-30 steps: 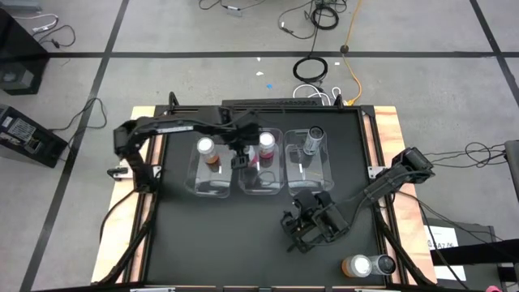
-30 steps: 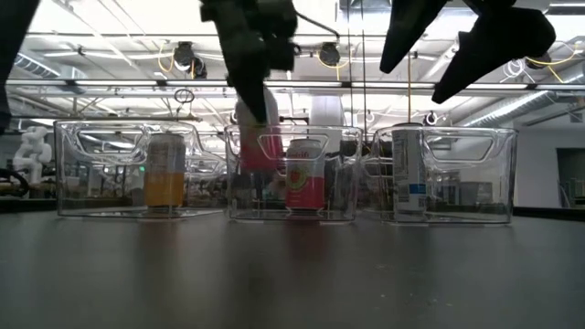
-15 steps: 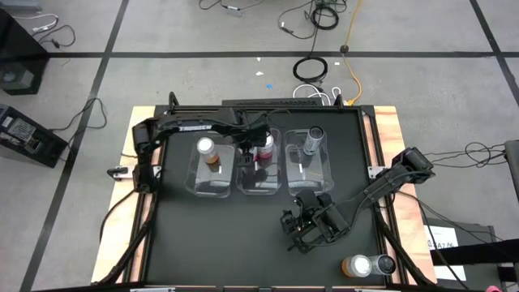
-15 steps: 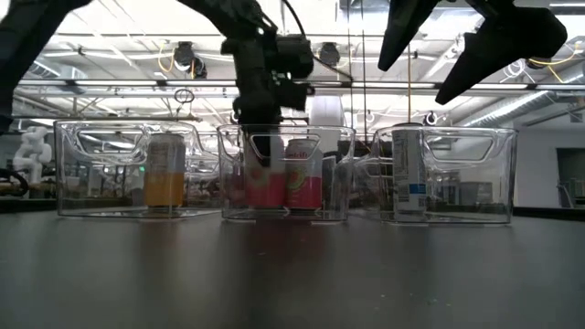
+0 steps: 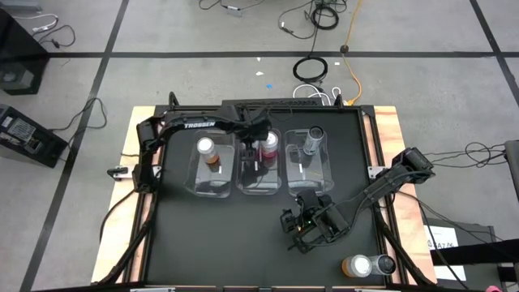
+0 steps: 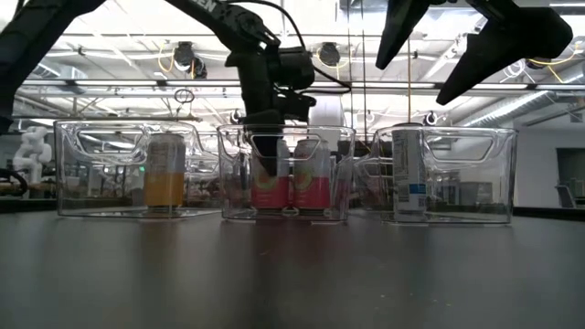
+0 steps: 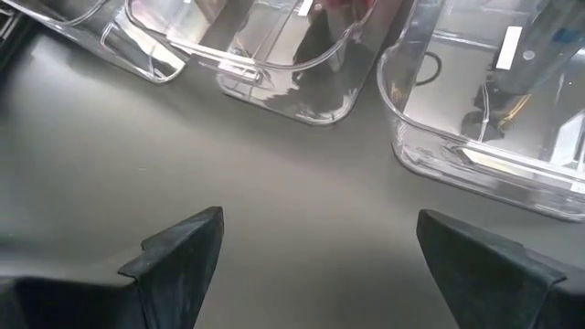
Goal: Sort soda cans
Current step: Put the pink-white soda can into the center transparent bin
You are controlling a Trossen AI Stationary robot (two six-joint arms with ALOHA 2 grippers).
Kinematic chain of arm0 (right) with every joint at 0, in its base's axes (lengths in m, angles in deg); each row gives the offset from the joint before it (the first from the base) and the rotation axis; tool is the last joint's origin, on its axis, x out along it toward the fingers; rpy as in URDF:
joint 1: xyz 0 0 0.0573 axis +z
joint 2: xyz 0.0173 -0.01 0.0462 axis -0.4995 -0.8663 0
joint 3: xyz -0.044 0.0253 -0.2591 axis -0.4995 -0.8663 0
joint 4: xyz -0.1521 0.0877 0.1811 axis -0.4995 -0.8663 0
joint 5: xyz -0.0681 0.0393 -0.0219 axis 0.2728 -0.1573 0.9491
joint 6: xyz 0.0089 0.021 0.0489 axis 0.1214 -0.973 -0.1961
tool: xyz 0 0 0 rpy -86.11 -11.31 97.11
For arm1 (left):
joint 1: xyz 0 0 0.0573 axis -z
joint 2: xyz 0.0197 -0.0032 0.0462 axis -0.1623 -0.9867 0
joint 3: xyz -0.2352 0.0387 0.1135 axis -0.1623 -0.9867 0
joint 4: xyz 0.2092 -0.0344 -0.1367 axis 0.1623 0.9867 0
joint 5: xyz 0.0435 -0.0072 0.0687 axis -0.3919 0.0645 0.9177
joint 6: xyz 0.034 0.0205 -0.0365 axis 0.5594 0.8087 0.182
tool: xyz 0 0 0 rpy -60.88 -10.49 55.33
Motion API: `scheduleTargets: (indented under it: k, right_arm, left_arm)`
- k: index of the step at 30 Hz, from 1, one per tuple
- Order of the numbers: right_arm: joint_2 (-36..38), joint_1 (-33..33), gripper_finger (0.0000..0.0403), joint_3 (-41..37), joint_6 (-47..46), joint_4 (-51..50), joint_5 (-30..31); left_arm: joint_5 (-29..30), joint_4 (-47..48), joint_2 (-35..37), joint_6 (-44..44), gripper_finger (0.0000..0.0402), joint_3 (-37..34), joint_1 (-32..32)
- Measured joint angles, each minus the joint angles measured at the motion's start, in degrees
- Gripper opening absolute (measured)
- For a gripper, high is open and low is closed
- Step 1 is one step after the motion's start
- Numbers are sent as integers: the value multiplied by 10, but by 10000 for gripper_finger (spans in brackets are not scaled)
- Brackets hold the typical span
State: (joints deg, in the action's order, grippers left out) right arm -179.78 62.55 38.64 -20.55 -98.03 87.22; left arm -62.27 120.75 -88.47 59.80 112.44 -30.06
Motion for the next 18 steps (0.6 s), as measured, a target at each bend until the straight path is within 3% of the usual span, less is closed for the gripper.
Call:
scheduleTargets:
  k: [18]
  right_arm:
    - [0,0,357,0,0,4,0]
  left_arm:
    - [-3,5,3,1,352,0,2]
